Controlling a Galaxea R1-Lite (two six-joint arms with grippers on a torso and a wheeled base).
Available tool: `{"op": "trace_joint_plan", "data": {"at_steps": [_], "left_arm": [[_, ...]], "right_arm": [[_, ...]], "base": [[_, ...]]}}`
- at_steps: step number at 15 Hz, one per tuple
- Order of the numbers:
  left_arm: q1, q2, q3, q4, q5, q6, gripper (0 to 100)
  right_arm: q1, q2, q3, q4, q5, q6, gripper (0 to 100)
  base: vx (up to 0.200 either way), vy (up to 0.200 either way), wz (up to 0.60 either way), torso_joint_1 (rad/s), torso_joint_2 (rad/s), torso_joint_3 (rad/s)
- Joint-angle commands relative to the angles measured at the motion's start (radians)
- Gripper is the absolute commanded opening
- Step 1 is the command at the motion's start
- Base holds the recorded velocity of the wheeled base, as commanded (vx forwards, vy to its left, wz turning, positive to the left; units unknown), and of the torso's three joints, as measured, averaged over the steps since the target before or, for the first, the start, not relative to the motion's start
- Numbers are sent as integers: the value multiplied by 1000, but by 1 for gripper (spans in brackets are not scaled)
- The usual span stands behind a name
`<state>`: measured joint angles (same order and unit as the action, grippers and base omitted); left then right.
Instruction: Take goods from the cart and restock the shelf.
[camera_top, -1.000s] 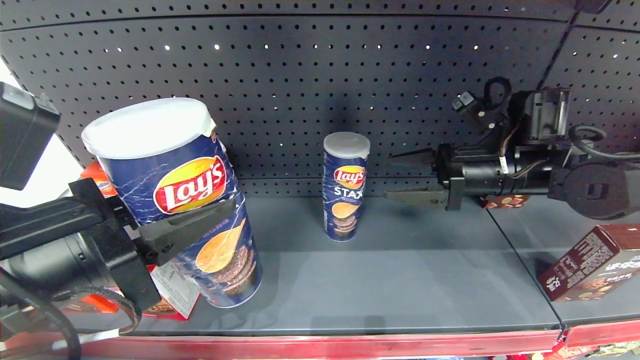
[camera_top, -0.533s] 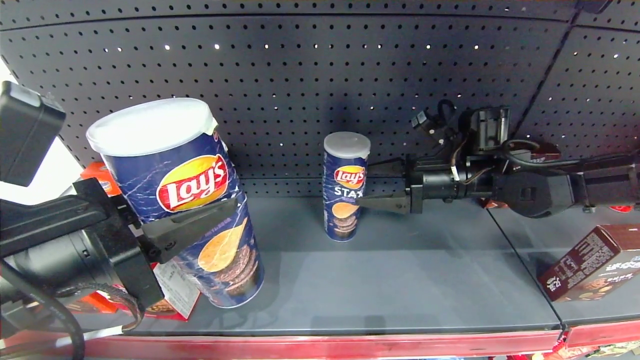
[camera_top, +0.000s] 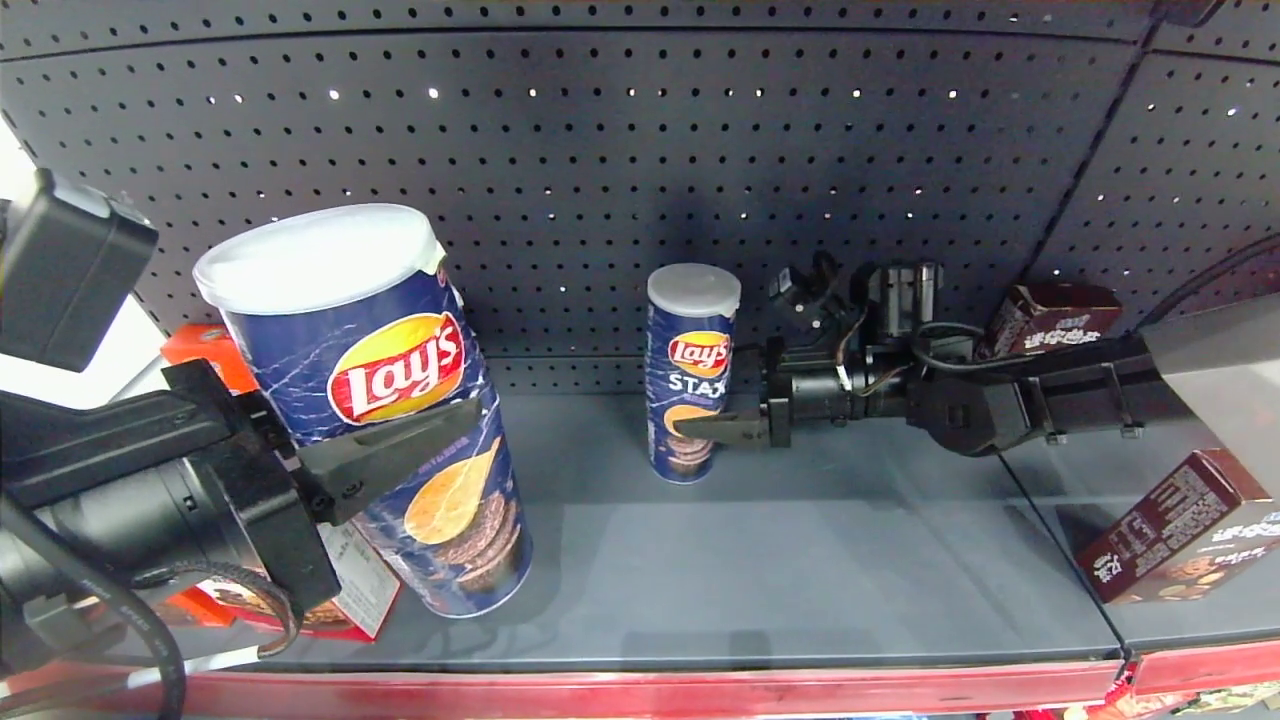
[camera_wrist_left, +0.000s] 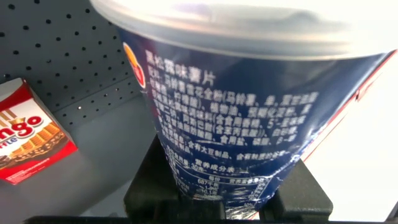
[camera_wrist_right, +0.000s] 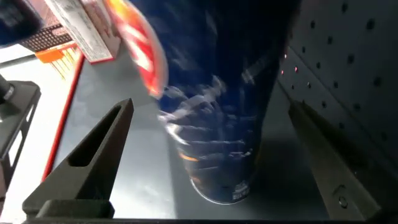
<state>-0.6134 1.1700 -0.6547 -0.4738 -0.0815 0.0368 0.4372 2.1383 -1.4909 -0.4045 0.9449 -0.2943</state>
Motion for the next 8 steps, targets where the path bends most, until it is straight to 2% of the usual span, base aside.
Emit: {"op": "trace_joint_plan", "data": {"at_steps": [1, 8], "left_arm": [[0, 13, 0, -2, 0, 0, 0], [0, 16, 3, 0, 2, 0, 0]], "right_arm": [[1, 38, -23, -1, 0, 0, 100], [21, 127, -135, -1, -3, 4, 100]], "base": [[0, 0, 0, 0, 0, 0], [0, 0, 0, 0, 0, 0]]}}
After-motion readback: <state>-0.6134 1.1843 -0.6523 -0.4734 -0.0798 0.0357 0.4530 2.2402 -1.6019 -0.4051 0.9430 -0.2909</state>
